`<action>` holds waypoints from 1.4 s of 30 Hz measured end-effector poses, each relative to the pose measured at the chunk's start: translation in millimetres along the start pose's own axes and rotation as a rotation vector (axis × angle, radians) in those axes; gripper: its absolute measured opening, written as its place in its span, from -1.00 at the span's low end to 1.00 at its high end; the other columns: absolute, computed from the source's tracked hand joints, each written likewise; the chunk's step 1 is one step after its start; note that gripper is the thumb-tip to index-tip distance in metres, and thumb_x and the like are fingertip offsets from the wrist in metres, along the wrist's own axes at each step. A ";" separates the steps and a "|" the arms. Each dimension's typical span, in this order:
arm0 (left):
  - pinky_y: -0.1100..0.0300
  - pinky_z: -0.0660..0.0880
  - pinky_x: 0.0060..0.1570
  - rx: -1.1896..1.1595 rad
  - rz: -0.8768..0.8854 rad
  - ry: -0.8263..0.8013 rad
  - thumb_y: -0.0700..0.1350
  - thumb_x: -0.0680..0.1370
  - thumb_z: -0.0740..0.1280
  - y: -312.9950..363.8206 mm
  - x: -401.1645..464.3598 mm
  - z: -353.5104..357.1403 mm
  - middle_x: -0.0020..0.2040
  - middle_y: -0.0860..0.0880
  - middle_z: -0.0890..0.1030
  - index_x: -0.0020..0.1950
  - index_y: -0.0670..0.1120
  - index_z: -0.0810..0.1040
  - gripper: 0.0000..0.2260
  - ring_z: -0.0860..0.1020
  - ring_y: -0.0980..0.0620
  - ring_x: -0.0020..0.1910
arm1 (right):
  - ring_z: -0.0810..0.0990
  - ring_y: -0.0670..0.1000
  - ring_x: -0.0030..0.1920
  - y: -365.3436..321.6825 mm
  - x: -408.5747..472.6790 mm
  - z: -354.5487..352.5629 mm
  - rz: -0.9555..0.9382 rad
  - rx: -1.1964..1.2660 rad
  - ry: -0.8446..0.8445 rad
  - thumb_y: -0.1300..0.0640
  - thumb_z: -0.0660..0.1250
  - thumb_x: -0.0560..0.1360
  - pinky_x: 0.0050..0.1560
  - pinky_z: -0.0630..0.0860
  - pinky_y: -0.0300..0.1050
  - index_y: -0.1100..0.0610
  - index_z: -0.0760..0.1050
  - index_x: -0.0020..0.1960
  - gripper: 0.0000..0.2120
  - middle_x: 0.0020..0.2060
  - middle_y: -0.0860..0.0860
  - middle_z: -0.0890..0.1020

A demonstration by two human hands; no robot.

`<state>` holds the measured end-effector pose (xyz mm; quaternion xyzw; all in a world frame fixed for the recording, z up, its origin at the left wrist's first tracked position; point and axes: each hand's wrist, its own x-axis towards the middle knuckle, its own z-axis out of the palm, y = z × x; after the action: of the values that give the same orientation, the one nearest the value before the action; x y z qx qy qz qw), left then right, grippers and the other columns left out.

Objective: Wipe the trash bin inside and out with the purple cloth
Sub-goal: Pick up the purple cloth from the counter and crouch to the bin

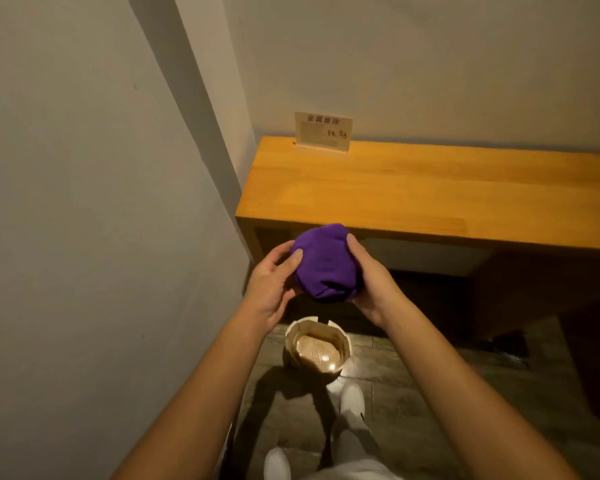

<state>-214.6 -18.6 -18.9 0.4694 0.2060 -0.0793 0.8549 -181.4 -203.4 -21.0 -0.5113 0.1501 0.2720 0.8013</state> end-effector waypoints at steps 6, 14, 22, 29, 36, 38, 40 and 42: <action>-0.04 0.67 -0.04 0.059 -0.115 0.007 -0.11 0.50 0.51 -29.7 -56.1 -70.6 0.24 -0.13 0.62 0.25 0.01 0.61 -0.68 0.70 -0.09 0.11 | 0.70 0.05 0.13 64.9 -44.2 34.1 -0.136 -0.125 0.246 -0.03 0.53 0.50 -0.07 0.66 -0.14 0.00 0.56 0.29 -0.60 0.17 0.02 0.69; -0.19 0.57 0.21 0.136 -0.370 -0.294 0.24 0.48 0.44 -31.5 -95.6 -95.5 0.32 -0.13 0.63 0.39 0.03 0.58 -0.47 0.60 -0.16 0.31 | 0.73 0.07 0.12 80.2 -95.8 24.6 -0.042 -0.309 0.026 0.02 0.61 0.43 -0.04 0.64 -0.11 -0.01 0.65 0.25 -0.59 0.12 0.02 0.74; 0.06 0.63 0.00 0.306 -0.319 -0.335 0.17 0.42 0.55 -75.5 -115.8 -67.3 0.17 -0.04 0.71 0.21 0.01 0.70 -0.58 0.66 -0.04 0.20 | 0.71 0.11 0.12 89.5 -110.7 -18.8 -0.066 -0.293 0.141 0.02 0.67 0.34 -0.02 0.66 -0.07 0.04 0.67 0.18 -0.56 0.12 0.06 0.72; 0.10 0.66 -0.04 0.541 -0.090 -0.048 -0.03 0.53 0.50 -129.2 -118.3 -3.6 0.16 -0.07 0.67 0.19 0.02 0.60 -0.75 0.68 0.00 0.08 | 0.63 0.06 0.22 108.4 -121.6 -85.1 -0.036 -0.285 0.441 -0.20 0.55 0.44 -0.01 0.70 -0.01 -0.03 0.36 0.49 -0.27 0.36 0.03 0.55; 0.15 0.56 0.14 1.077 0.167 -0.138 -0.02 0.57 0.43 -187.4 -125.4 43.2 0.18 0.06 0.58 0.36 -0.06 0.52 -0.62 0.54 0.17 0.10 | 0.59 0.01 0.21 133.3 -117.3 -120.7 0.066 -0.244 0.294 -0.45 0.57 0.17 0.07 0.69 0.07 -0.23 0.25 0.57 0.06 0.35 -0.09 0.51; 0.12 0.50 0.27 1.157 0.142 -0.316 -0.05 0.58 0.41 -201.9 -125.5 45.1 0.29 0.03 0.54 0.44 -0.09 0.46 -0.56 0.50 0.16 0.21 | 0.59 0.02 0.21 140.3 -107.5 -130.6 0.054 -0.233 0.413 -0.37 0.59 0.21 0.15 0.65 0.07 -0.16 0.31 0.53 -0.01 0.30 -0.06 0.54; 0.11 0.42 0.38 1.205 0.026 -0.472 -0.04 0.60 0.39 -205.9 -119.3 38.0 0.43 0.00 0.46 0.55 -0.07 0.36 -0.47 0.44 0.11 0.36 | 0.58 0.02 0.19 150.3 -98.6 -142.1 0.043 -0.275 0.481 -0.24 0.61 0.29 0.17 0.63 0.09 -0.14 0.35 0.50 -0.14 0.26 -0.06 0.56; 0.11 0.39 0.40 1.193 -0.096 -0.541 -0.03 0.62 0.36 -202.9 -102.7 24.5 0.47 0.02 0.43 0.57 -0.01 0.33 -0.48 0.42 0.11 0.39 | 0.59 0.04 0.17 161.7 -88.1 -151.8 0.046 -0.328 0.547 -0.10 0.61 0.35 0.13 0.65 0.09 -0.13 0.39 0.45 -0.26 0.24 -0.05 0.56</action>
<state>-367.3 -156.0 -119.7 0.8168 -0.0751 -0.3331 0.4651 -342.1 -311.8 -160.2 -0.6843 0.3257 0.1631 0.6317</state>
